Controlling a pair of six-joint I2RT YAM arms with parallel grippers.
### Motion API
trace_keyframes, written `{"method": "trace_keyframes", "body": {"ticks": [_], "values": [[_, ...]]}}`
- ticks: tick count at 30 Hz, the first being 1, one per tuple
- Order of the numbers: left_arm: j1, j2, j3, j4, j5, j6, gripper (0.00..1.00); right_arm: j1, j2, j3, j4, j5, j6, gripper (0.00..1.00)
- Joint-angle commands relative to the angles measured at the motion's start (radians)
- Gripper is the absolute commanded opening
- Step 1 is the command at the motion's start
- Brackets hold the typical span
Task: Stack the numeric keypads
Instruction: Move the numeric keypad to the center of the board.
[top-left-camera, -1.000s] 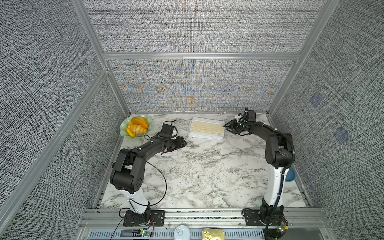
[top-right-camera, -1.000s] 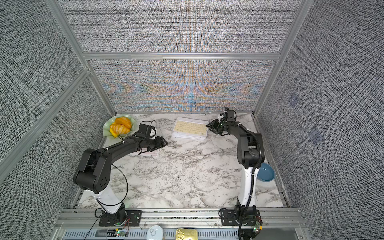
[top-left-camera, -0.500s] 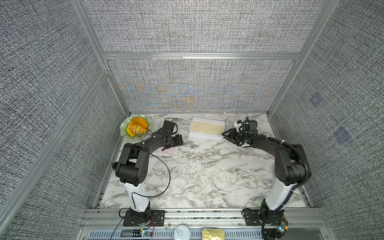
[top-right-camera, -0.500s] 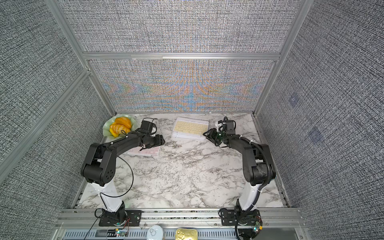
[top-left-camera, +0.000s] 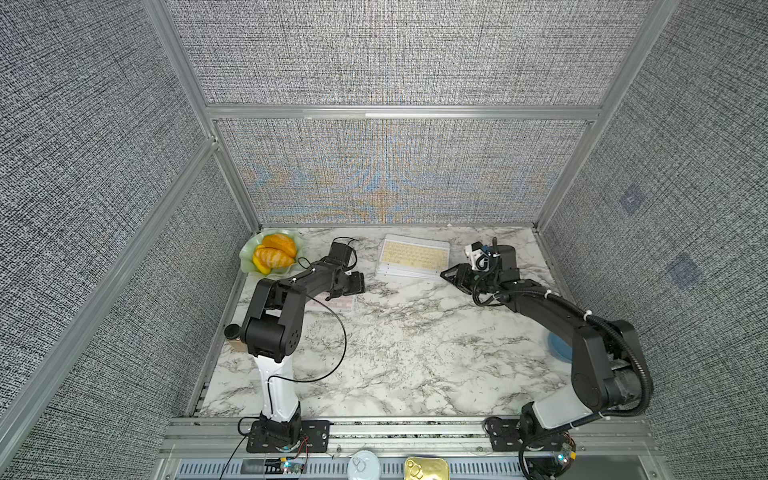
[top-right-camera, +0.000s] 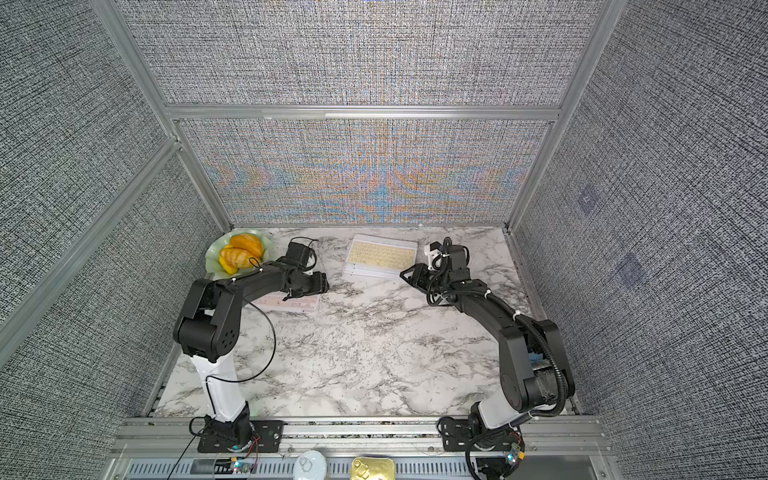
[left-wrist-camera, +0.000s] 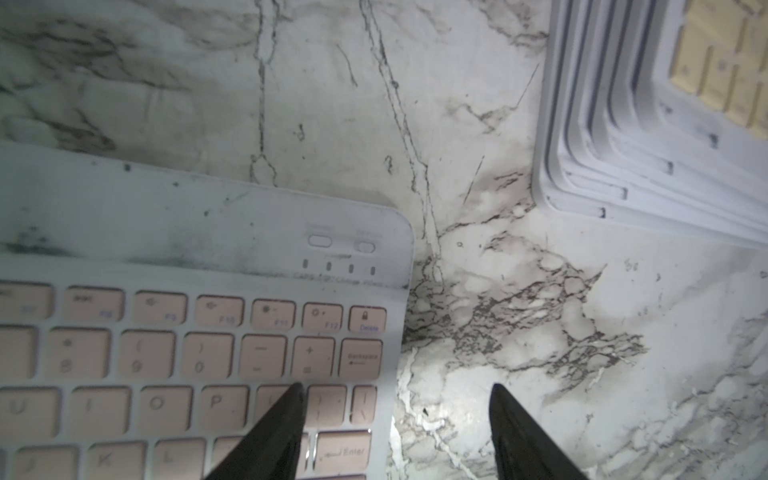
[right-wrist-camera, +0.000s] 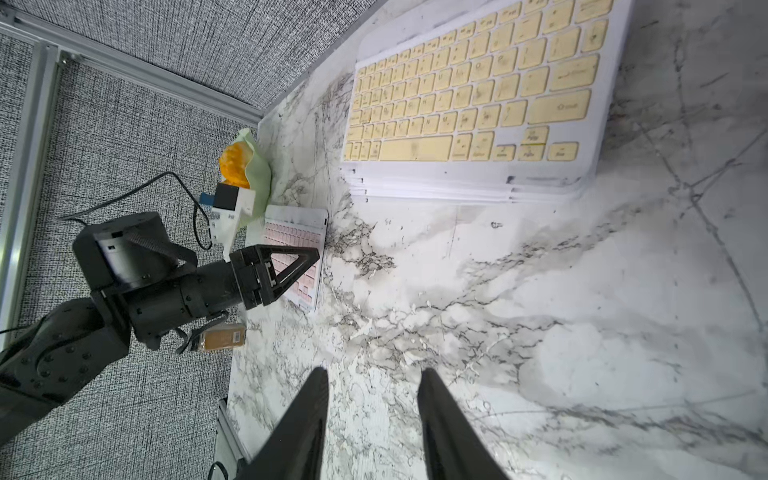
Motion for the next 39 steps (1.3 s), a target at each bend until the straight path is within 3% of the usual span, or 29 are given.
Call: {"method": "trace_keyframes", "body": {"ticks": [1, 12, 26, 33, 39], "values": [[0.0, 0.011, -0.011, -0.009, -0.004, 0.019, 0.7, 0.012, -0.01, -0.017, -0.028, 0.021, -0.011, 0.4], [-0.046, -0.026, -0.137, 0.054, 0.115, -0.027, 0.7, 0.034, -0.014, -0.047, -0.016, 0.029, 0.015, 0.4], [-0.221, -0.07, -0.327, 0.189, 0.232, -0.209, 0.7, 0.073, -0.05, -0.099, 0.021, 0.041, 0.068, 0.4], [-0.3, -0.076, -0.359, 0.243, 0.298, -0.291, 0.7, 0.09, -0.103, -0.134, 0.027, 0.064, 0.086, 0.4], [-0.375, -0.031, -0.302, 0.279, 0.354, -0.352, 0.7, 0.094, -0.151, -0.163, 0.029, 0.071, 0.095, 0.4]]}}
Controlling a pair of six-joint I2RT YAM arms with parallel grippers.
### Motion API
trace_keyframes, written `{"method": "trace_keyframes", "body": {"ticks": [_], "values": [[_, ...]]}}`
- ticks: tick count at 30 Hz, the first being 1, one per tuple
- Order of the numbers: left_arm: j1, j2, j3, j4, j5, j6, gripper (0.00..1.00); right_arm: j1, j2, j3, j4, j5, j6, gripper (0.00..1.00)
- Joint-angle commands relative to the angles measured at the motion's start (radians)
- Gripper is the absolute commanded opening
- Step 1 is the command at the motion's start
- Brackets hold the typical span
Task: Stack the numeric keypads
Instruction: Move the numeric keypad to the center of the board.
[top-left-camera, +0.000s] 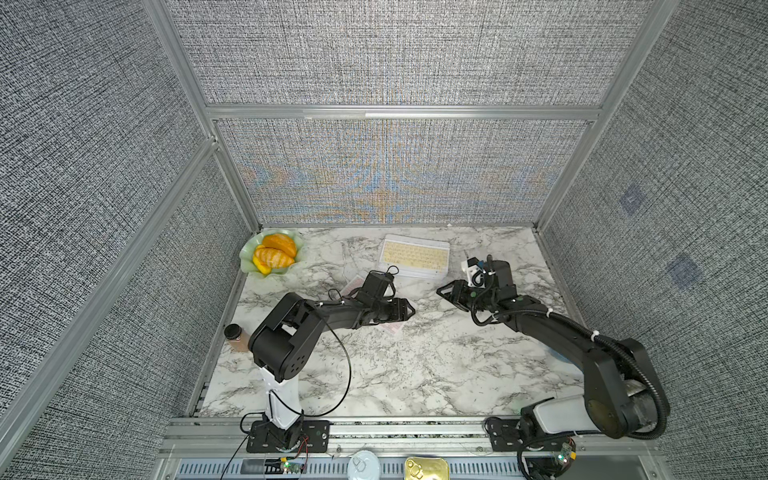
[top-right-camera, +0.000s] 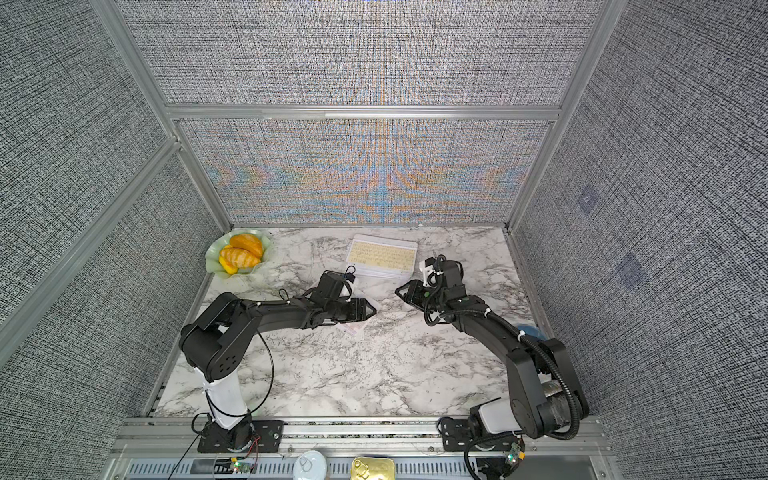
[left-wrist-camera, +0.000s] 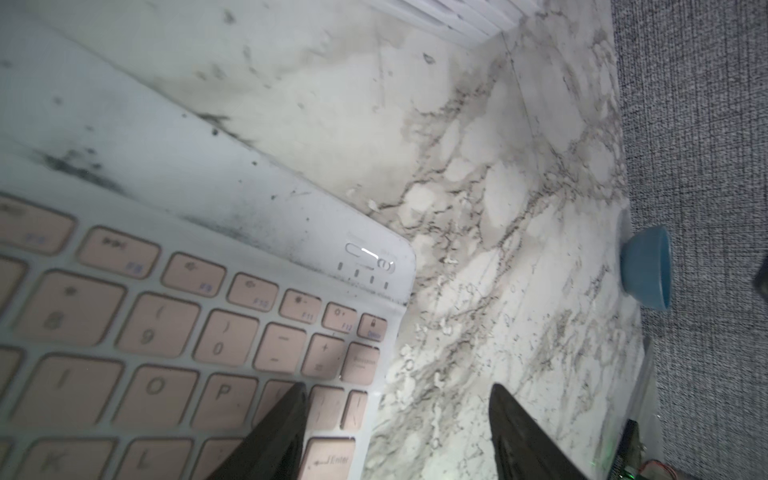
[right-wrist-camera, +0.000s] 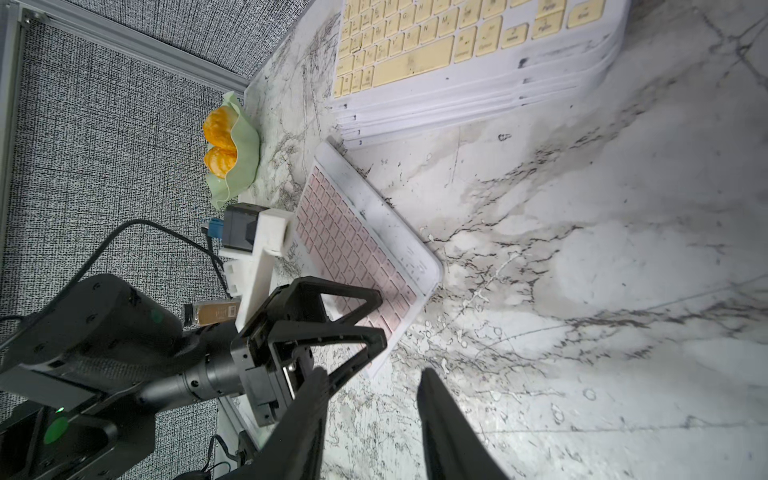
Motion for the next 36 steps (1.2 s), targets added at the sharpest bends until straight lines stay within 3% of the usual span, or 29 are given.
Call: {"method": "trace_keyframes", "body": {"ticks": [1, 9, 15, 21, 26, 31, 36], "values": [[-0.036, 0.04, 0.015, -0.196, 0.068, -0.081, 0.7, 0.002, -0.028, -0.015, 0.01, 0.013, 0.023, 0.4], [-0.085, 0.166, 0.163, -0.093, 0.127, -0.144, 0.7, 0.002, -0.147, -0.051, -0.062, 0.07, 0.035, 0.4], [-0.089, 0.244, 0.298, 0.028, 0.123, -0.181, 0.7, -0.04, -0.329, -0.069, -0.193, 0.204, 0.032, 0.4], [-0.051, 0.185, 0.37, 0.039, 0.109, -0.173, 0.7, -0.086, -0.45, -0.067, -0.276, 0.27, -0.005, 0.48], [0.08, 0.039, 0.296, -0.107, 0.073, -0.066, 0.7, -0.088, -0.432, -0.085, -0.282, 0.246, -0.012, 0.48], [0.214, -0.064, 0.231, -0.349, -0.068, 0.11, 0.71, -0.085, -0.35, -0.126, -0.239, 0.197, -0.008, 0.48], [0.264, -0.063, 0.233, -0.506, -0.233, 0.222, 0.71, -0.055, -0.287, -0.151, -0.192, 0.214, -0.014, 0.48]]}}
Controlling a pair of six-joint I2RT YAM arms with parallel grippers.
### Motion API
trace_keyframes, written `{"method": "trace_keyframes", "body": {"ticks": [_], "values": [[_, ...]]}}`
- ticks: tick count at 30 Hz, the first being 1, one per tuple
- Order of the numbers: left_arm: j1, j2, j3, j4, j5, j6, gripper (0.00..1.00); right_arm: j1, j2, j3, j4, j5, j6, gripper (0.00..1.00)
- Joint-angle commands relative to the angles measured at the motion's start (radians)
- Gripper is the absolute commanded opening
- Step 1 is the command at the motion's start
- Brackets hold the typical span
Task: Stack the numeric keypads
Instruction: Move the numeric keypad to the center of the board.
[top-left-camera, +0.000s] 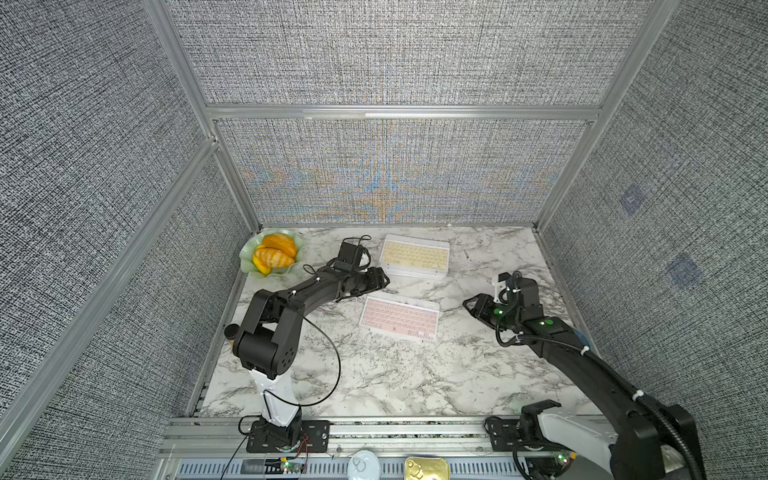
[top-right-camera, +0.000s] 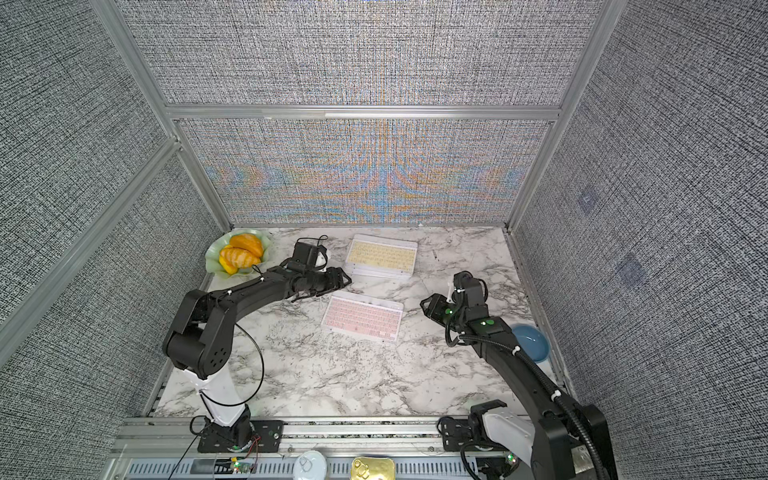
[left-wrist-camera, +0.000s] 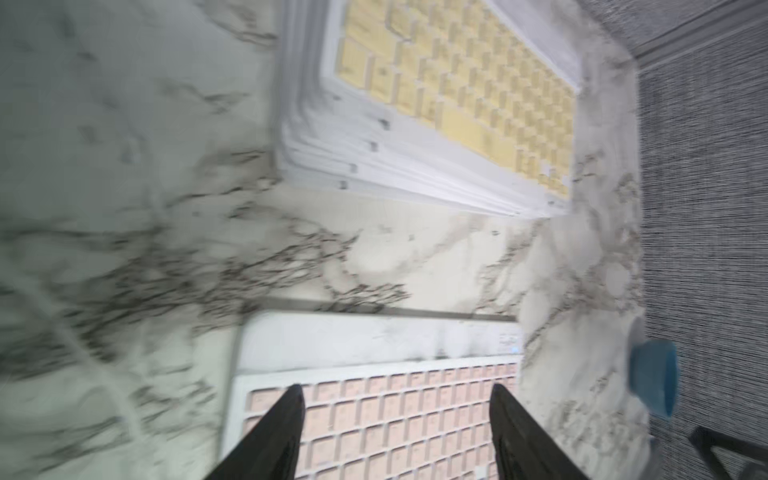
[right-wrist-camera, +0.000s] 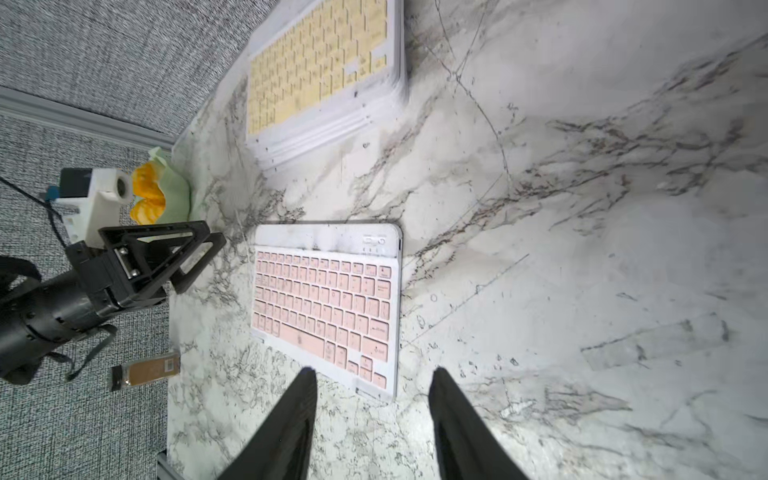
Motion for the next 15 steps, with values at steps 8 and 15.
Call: {"method": "trace_keyframes", "body": {"ticks": [8, 15], "values": [[0.015, 0.029, -0.051, -0.133, -0.114, 0.132, 0.71, 0.041, 0.078, -0.017, 0.091, 0.001, 0.003, 0.48], [0.003, 0.019, -0.1, -0.085, -0.064, 0.136, 0.71, 0.074, 0.114, -0.035, 0.115, 0.001, 0.011, 0.48]]}}
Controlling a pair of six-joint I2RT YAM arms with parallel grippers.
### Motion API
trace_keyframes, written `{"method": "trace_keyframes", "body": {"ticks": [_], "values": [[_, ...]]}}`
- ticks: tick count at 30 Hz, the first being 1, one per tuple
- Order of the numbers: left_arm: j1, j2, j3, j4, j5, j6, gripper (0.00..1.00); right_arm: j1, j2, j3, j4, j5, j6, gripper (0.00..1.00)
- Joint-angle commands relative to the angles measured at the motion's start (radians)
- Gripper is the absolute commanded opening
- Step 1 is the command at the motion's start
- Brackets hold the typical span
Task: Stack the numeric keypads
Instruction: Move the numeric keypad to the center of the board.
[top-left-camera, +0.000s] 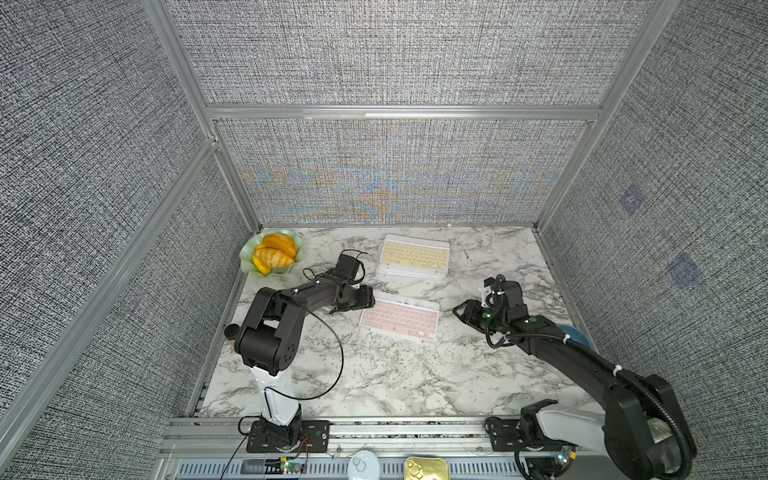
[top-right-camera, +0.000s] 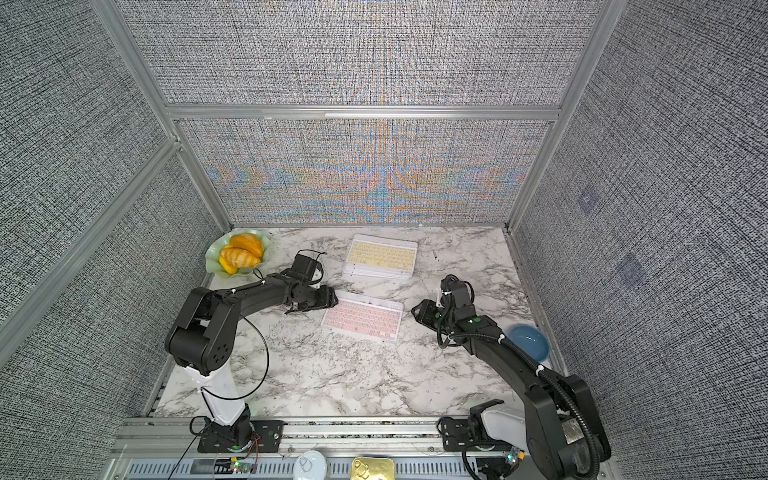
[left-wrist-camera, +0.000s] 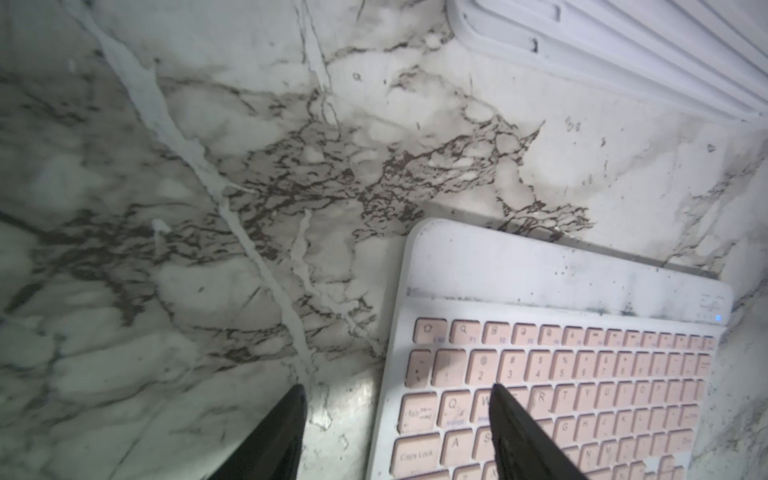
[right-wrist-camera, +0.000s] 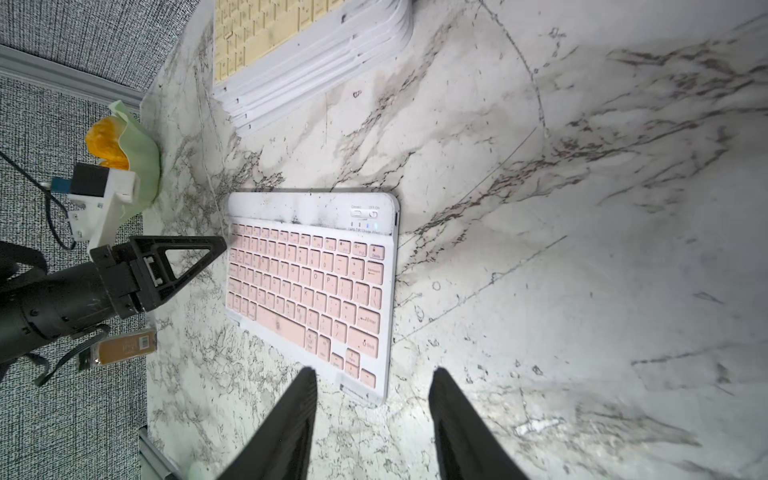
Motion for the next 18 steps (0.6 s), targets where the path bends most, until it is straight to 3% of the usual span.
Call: {"method": "trace_keyframes", "body": {"ticks": [1, 18], "values": [[-0.015, -0.005, -0.011, 0.005, 0.034, 0.012, 0.71, 0.01, 0.004, -0.009, 0.032, 0.003, 0.011, 0.48], [-0.184, -0.083, -0.132, 0.13, 0.09, -0.08, 0.7, 0.015, 0.022, -0.013, -0.104, 0.091, -0.076, 0.49]]}}
